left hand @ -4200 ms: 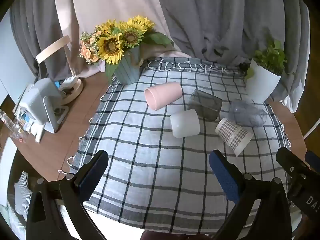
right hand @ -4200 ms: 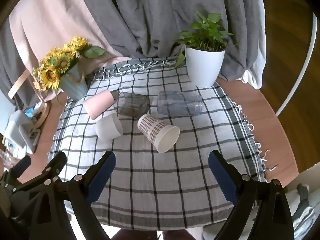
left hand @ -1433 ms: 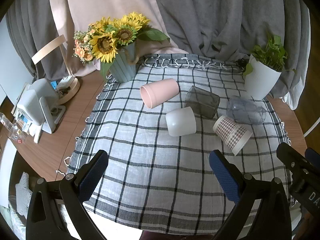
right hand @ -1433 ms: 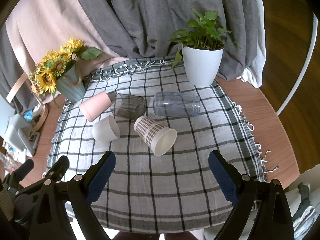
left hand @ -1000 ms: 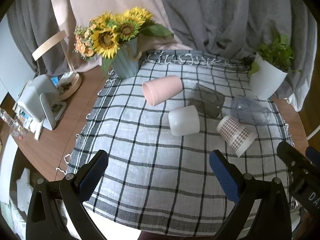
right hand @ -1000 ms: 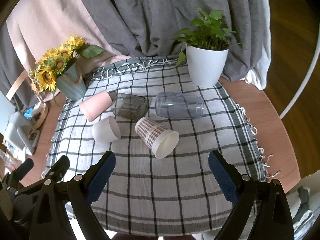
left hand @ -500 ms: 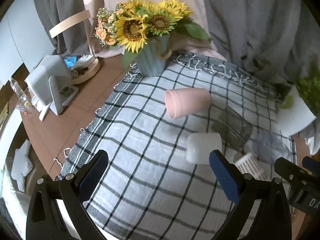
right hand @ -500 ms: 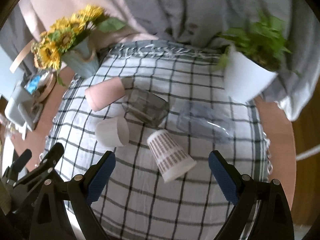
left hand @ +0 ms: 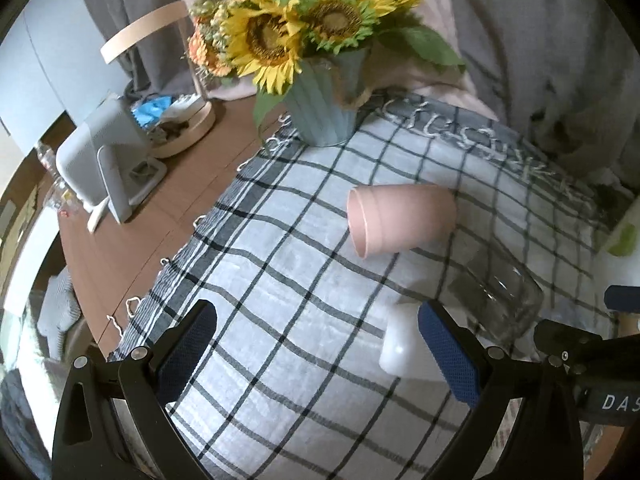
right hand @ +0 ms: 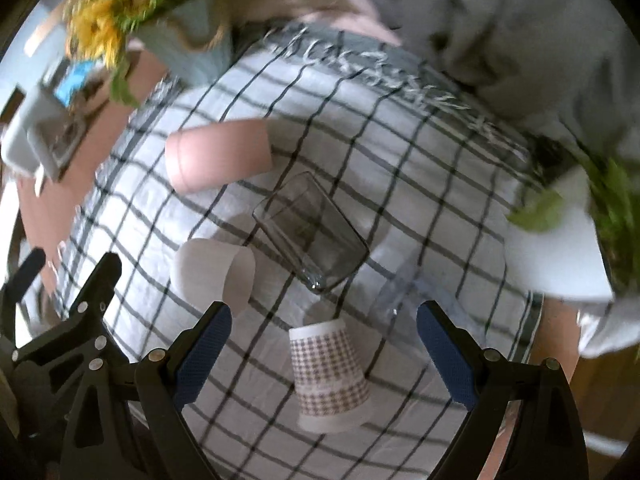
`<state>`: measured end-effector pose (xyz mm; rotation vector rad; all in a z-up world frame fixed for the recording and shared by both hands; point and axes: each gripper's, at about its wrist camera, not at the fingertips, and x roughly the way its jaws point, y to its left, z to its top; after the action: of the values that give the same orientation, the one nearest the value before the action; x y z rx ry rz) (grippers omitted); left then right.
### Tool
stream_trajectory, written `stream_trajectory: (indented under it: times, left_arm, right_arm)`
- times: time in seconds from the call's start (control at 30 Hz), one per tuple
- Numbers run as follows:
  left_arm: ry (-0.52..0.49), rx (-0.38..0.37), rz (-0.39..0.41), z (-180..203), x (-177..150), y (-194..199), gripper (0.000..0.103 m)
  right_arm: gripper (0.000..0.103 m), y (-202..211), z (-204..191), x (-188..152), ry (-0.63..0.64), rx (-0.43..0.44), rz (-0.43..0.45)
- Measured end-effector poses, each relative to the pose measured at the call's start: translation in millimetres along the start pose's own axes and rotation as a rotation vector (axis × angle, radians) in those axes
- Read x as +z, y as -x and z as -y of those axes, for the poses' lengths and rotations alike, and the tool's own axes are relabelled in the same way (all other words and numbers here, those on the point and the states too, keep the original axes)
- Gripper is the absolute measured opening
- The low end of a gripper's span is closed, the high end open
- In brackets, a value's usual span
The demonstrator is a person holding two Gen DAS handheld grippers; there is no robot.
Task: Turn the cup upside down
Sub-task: 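Move the right tool toward the dark glass tumbler lying on its side, then close the right tool on the dark glass tumbler and lift it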
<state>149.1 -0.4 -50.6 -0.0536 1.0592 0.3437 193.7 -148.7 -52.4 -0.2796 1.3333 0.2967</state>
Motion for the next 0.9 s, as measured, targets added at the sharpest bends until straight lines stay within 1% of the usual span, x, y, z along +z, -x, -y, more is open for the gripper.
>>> stream_trajectory:
  times: [0.17,0.27,0.37,0.43,0.53,0.73,0.8,0.9]
  left_arm:
    - [0.027,0.053,-0.014,4.8,2.9,-17.0,0.103]
    - [0.072,0.073,-0.021,2.9,2.6,-22.6,0.103]
    - [0.106,0.088,-0.010,3.2,4.0,-24.6,0.103]
    - [0.125,0.098,-0.006,4.2,5.1,-26.2,0.103]
    - [0.137,0.105,-0.008,7.3,6.4,-30.7,0.103]
    - [0.134,0.122,-0.043,12.6,10.1,-44.9,0.103]
    - [0.139,0.123,-0.049,13.4,11.7,-47.8,0.103]
    - [0.125,0.128,-0.052,15.6,14.0,-51.0,0.103]
  right_arm:
    - [0.093,-24.6,3.3,26.1,0.089,0.025,-0.083]
    - [0.093,-40.2,7.8,34.4,0.099,0.031,-0.127]
    - [0.092,-55.2,11.8,41.4,0.109,0.062,-0.164]
    - [0.090,-66.1,13.5,46.0,0.120,0.084,-0.197]
    - [0.088,-77.1,13.2,50.7,0.141,0.101,-0.221]
    - [0.082,-98.7,7.0,60.7,0.190,0.122,-0.256]
    - [0.081,-105.6,5.7,63.8,0.197,0.132,-0.270]
    - [0.080,-115.3,1.3,68.3,0.211,0.145,-0.281]
